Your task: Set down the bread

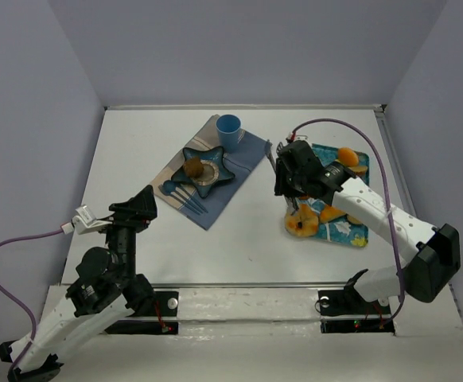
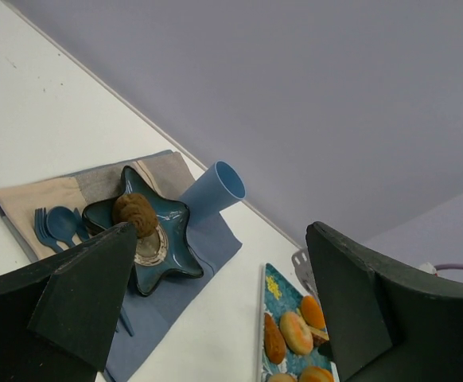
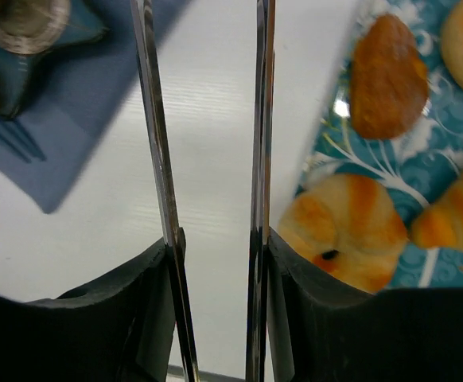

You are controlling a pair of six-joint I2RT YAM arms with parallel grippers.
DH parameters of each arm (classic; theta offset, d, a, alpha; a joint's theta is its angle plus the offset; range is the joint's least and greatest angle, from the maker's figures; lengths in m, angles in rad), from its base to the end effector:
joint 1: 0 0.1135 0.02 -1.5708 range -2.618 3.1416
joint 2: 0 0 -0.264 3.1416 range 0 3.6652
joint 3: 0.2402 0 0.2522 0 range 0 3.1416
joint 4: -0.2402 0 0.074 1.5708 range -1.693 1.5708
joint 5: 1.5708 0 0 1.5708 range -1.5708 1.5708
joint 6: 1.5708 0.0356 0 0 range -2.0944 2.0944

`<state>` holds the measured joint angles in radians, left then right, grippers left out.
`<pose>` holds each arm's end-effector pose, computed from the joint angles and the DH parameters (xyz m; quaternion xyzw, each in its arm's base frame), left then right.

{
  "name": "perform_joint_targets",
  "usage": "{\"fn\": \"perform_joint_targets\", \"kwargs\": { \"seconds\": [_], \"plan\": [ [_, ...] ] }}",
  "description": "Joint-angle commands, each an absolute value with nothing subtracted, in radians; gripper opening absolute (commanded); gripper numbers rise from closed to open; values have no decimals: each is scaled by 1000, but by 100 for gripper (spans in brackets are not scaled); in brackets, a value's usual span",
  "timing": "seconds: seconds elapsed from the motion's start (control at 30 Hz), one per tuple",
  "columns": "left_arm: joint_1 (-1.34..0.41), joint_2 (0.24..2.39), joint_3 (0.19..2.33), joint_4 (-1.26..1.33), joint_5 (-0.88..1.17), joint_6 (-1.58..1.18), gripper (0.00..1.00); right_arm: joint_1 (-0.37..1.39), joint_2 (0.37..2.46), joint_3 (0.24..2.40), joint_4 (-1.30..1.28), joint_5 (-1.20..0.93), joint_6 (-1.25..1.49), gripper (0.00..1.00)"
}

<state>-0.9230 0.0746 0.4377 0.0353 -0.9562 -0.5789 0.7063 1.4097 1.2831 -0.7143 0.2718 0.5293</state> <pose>0.0543 -0.0235 0.3129 -0.2935 0.5495 -0.3186 0.7144 0.2348 0.1877 0.3220 -0.0336 0.9262 0.1017 0.3616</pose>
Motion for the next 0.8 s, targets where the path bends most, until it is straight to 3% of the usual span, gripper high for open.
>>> {"fn": "perform_joint_targets", "kwargs": {
  "seconds": [0.0, 0.37, 0.77],
  "plan": [
    [-927, 77, 428, 83, -991, -598, 99, 626, 1326, 1171, -807, 325, 614, 47],
    [-927, 101, 430, 91, -986, -595, 99, 626, 1361, 1094, -700, 212, 601, 48],
    [-927, 107, 428, 94, -986, -595, 99, 626, 1545, 1072, -549, 43, 634, 59]
  ]
}}
